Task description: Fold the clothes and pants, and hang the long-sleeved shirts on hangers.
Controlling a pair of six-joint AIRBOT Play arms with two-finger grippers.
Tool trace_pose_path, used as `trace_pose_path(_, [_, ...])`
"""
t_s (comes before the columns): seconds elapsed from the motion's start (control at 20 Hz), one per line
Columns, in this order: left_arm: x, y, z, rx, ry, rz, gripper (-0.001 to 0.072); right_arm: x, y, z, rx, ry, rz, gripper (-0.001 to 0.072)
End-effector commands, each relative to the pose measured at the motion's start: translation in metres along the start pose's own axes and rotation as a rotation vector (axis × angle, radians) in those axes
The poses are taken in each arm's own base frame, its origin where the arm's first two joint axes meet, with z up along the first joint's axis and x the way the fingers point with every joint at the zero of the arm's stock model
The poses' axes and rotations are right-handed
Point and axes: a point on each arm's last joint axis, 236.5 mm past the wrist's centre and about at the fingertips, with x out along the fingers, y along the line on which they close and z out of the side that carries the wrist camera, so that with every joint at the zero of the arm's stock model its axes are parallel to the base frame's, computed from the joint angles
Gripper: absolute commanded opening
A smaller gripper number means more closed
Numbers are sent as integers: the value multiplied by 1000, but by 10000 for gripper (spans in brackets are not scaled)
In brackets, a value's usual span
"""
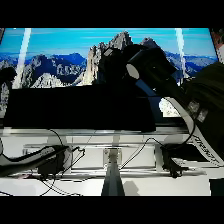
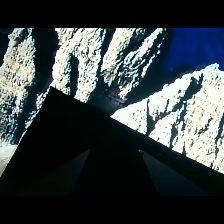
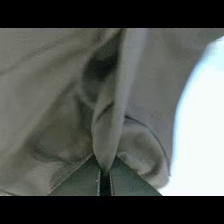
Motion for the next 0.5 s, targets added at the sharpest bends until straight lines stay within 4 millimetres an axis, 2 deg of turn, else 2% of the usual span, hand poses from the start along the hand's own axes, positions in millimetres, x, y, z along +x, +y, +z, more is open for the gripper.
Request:
trace_pose_path(0.0, [0,-2,-3,-6,12,-8,328,-25,-63,-23,99,33,-134,17])
trace_pose_path(0.1, [0,-11,-6,-33,27,-47,327,-17,-103,-51,205,103,-158,18])
trace_pose_path(0.2, [0,-32,-11,-17,50,-121,327,-6,-146,-92,336,191,-180,18])
trace_pose_path(0.35, [0,-83,-28,56,115,-278,327,2,-201,-163,553,309,-199,18])
trace_pose_path(0.45, [-2,-131,-36,69,147,-418,327,2,-225,-205,690,363,-201,17])
